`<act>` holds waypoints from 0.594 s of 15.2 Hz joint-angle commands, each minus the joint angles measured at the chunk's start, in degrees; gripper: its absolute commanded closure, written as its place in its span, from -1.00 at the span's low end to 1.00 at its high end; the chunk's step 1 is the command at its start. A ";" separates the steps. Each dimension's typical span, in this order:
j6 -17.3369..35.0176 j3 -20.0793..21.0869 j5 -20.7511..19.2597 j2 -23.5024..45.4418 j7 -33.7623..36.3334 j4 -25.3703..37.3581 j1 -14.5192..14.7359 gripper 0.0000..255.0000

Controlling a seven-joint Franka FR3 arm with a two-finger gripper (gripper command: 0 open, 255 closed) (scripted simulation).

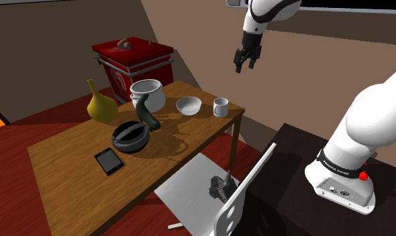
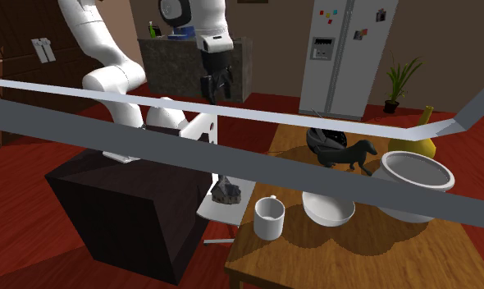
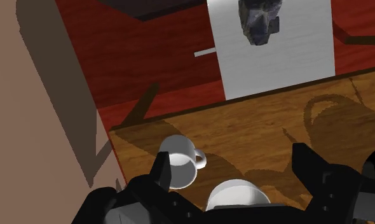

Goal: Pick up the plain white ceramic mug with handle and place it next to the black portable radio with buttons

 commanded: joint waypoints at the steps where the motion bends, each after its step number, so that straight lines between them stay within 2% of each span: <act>1: 2.25 -0.78 0.28 3.91 -1.02 0.91 -0.18 -1.00; 9: 8.25 -3.04 3.13 21.69 -5.53 9.42 -1.25 -1.00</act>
